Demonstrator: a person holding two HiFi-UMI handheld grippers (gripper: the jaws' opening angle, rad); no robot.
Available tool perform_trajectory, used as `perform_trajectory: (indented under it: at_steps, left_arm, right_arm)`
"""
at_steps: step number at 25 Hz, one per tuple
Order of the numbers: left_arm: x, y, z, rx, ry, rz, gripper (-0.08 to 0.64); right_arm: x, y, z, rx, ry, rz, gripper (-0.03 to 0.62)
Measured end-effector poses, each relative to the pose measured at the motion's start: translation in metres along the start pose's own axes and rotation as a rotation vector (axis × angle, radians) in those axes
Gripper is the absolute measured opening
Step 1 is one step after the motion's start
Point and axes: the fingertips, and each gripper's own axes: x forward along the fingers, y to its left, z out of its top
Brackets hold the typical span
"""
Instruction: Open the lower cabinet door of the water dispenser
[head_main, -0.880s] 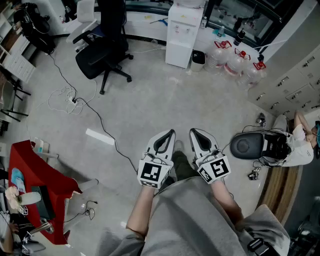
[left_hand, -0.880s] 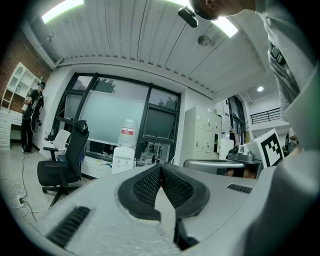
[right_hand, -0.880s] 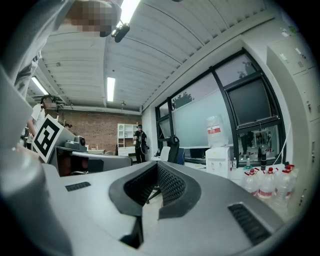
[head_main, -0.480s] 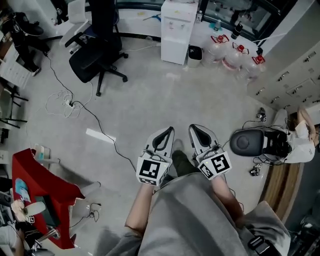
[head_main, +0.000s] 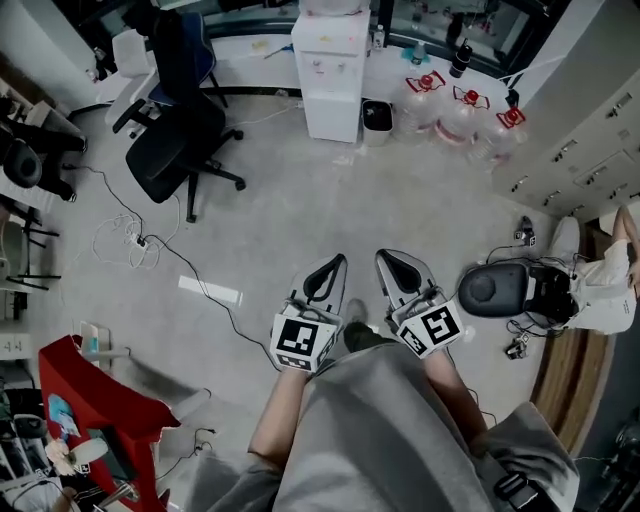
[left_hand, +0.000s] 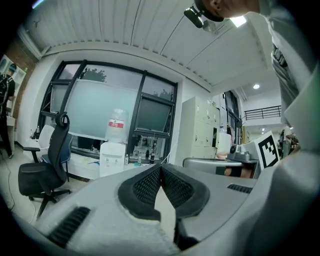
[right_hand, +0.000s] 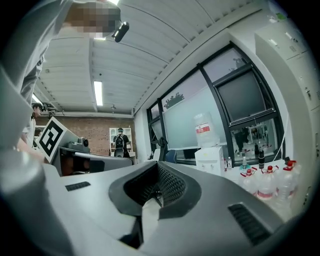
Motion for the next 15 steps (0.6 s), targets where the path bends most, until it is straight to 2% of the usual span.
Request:
perform_trajectory:
  at_steps: [9,15]
  left_arm:
    - [0.068,0.001,0.003,0.006,0.058,-0.021,0.009]
    - [0.091,0.020,-0.001,0.010,0.076,-0.030,0.008]
  right_arm:
    - [0.008,-0.064,-0.006,0.061,0.020,-0.007,0.011]
    - [0.027,-0.080,-0.017,0.084,0.038,-0.019,0.011]
